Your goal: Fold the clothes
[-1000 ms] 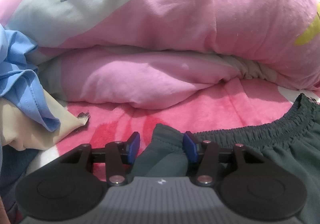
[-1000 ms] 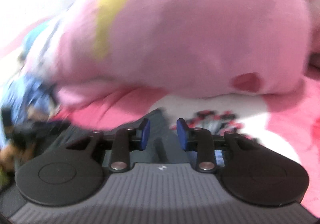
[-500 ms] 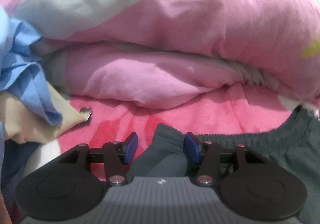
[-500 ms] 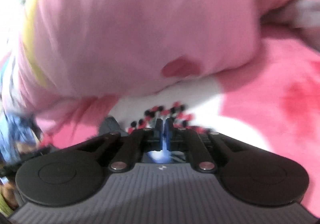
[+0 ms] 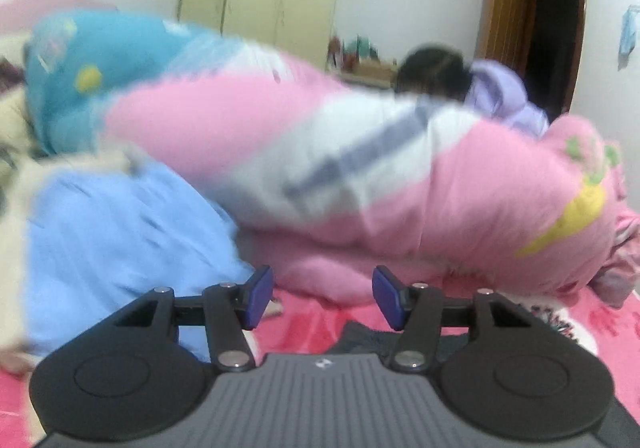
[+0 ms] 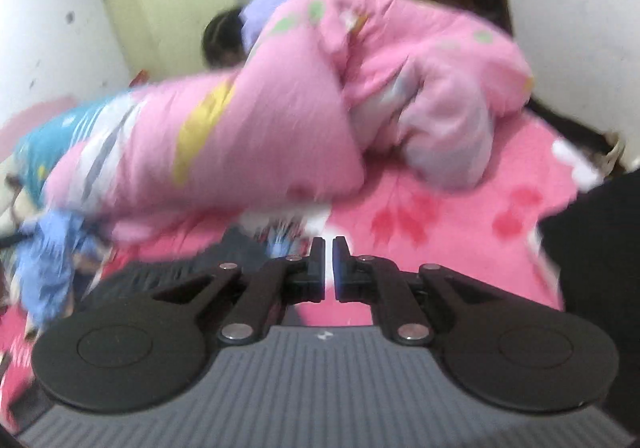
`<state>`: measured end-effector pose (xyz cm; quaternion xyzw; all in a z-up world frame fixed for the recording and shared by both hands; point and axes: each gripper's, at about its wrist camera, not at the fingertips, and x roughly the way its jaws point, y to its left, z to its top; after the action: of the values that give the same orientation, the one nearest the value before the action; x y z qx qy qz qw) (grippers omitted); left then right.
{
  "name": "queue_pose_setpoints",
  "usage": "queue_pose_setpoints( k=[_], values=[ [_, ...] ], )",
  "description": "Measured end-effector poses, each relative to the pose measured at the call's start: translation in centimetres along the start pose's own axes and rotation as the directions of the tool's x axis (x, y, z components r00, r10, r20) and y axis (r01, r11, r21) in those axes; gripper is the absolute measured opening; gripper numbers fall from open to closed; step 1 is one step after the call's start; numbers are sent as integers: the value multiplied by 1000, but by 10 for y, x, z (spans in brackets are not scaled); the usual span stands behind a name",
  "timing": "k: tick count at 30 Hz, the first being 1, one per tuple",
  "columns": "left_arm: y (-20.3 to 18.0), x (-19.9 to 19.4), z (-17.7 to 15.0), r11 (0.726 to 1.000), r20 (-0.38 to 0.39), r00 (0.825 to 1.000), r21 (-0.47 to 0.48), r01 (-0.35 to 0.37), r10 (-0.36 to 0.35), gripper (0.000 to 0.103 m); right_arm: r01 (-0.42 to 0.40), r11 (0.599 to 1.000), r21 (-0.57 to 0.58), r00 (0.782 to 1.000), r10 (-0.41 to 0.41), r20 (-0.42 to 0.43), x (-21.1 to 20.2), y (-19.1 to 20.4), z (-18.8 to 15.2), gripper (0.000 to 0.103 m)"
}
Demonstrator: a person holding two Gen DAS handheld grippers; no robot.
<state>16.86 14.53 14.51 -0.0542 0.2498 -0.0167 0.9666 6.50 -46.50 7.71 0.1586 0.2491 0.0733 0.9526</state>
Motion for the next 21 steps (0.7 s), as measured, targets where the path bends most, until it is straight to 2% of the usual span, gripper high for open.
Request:
queue_pose_setpoints(
  k=[3, 6, 8, 10, 12, 15, 18, 19, 21],
  values=[
    [3, -67, 12, 998, 41, 998, 20, -56, 55, 57, -25, 999, -37, 997, 22, -76, 18, 9, -44, 4],
    [0, -121, 10, 994, 22, 995, 60, -94, 93, 59, -77, 995, -70, 987, 66, -144, 50, 27, -85, 4],
    [-4, -146, -2, 993, -23, 996, 84, -81, 83, 60, -107, 988, -112, 980, 85, -182, 69, 38, -106, 4],
    [-11, -163, -28, 992, -83, 994, 106, -62, 71, 60, -128, 978, -165, 971, 90, -220, 79, 47, -120, 4],
    [-19, -171, -57, 992, -124, 991, 121, -34, 49, 60, -88, 983, -161, 967, 46, -250, 89, 38, -123, 2],
    [-41, -178, -109, 989, -162, 987, 141, 44, -20, 60, 22, 994, -104, 978, -43, -203, 86, 3, -114, 0],
    [-76, -170, -155, 972, -231, 961, 139, 187, -152, 60, 145, 987, -62, 972, -154, -176, 68, -26, -104, 5],
    [-90, -166, -166, 963, -250, 949, 141, 230, -190, 60, 155, 986, -61, 973, -163, -166, 59, -27, -104, 5],
    [-116, -157, -187, 939, -288, 921, 142, 313, -263, 60, 95, 992, -80, 985, -105, -137, 33, -15, -105, 5]
  ],
)
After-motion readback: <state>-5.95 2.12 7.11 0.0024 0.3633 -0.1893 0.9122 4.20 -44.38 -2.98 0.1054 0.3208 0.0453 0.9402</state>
